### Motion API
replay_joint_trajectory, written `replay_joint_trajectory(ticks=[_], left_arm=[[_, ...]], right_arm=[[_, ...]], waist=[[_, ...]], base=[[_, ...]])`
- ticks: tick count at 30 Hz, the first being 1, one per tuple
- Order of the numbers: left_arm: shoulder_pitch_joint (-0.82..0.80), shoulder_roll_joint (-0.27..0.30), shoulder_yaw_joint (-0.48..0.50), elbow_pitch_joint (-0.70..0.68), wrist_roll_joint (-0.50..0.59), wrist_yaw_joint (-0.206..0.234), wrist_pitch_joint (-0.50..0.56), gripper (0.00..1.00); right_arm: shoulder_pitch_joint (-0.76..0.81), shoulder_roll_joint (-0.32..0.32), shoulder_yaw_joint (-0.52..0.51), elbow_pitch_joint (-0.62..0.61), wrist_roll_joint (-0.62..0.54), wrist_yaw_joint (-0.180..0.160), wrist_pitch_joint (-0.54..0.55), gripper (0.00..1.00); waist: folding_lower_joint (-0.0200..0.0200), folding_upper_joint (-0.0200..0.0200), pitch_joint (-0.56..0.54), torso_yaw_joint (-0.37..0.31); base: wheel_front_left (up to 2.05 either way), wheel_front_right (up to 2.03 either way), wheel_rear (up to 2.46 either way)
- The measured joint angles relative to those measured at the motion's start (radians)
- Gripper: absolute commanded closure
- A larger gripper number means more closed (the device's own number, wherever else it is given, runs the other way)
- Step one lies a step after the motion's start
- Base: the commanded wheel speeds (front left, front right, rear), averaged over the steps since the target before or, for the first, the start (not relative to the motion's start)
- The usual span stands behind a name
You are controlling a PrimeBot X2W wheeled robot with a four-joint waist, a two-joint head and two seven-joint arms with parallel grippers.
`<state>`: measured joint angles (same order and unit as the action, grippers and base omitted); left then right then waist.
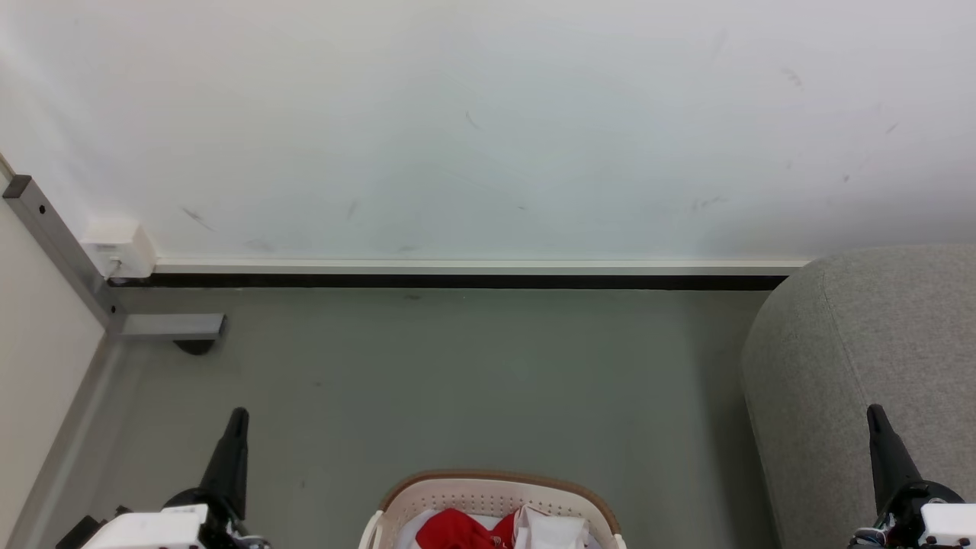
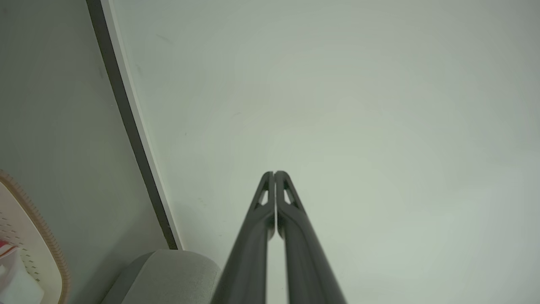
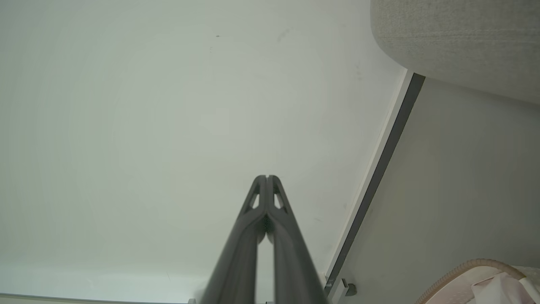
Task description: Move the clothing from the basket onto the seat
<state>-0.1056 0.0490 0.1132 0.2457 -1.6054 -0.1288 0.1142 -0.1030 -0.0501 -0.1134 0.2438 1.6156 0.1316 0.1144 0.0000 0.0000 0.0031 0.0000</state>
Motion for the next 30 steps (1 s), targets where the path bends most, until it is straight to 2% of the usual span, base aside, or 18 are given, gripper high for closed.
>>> replay_joint_trajectory(ticks=[6, 7, 13, 21, 25, 30], left_arm=[[0.0, 0.0, 0.0, 0.0, 0.0, 0.0, 0.0, 1.0], [0.0, 0.0, 0.0, 0.0, 0.0, 0.0, 0.0, 0.0], [0.042, -0.012, -0.005, 0.04, 0.002, 0.006, -0.003, 0.0], [0.046, -0.013, -0.019, -0.003, 0.01, 0.006, -0.042, 0.0], [0.052, -0.012, -0.021, -0.031, 0.054, 0.006, -0.063, 0.0], [0.055, -0.01, -0.023, -0.07, 0.174, 0.006, -0.083, 0.0]], right_arm=[[0.0, 0.0, 0.0, 0.0, 0.0, 0.0, 0.0, 1.0], [0.0, 0.0, 0.0, 0.0, 0.0, 0.0, 0.0, 0.0], [0.044, 0.015, 0.011, 0.036, 0.001, 0.0, -0.003, 0.0], [0.046, 0.015, 0.055, -0.005, 0.001, 0.0, -0.044, 0.0], [0.046, 0.015, 0.074, -0.029, -0.021, 0.0, -0.064, 0.0], [0.046, 0.014, 0.103, -0.05, -0.076, 0.0, -0.086, 0.0]], waist=[[0.0, 0.0, 0.0, 0.0], [0.0, 0.0, 0.0, 0.0], [0.0, 0.0, 0.0, 0.0], [0.0, 0.0, 0.001, 0.0], [0.0, 0.0, 0.001, -0.001], [0.0, 0.0, 0.001, -0.005]], base=[[0.0, 0.0, 0.0], [0.0, 0.0, 0.0], [0.0, 0.0, 0.0], [0.0, 0.0, 0.0], [0.0, 0.0, 0.0], [0.0, 0.0, 0.0]])
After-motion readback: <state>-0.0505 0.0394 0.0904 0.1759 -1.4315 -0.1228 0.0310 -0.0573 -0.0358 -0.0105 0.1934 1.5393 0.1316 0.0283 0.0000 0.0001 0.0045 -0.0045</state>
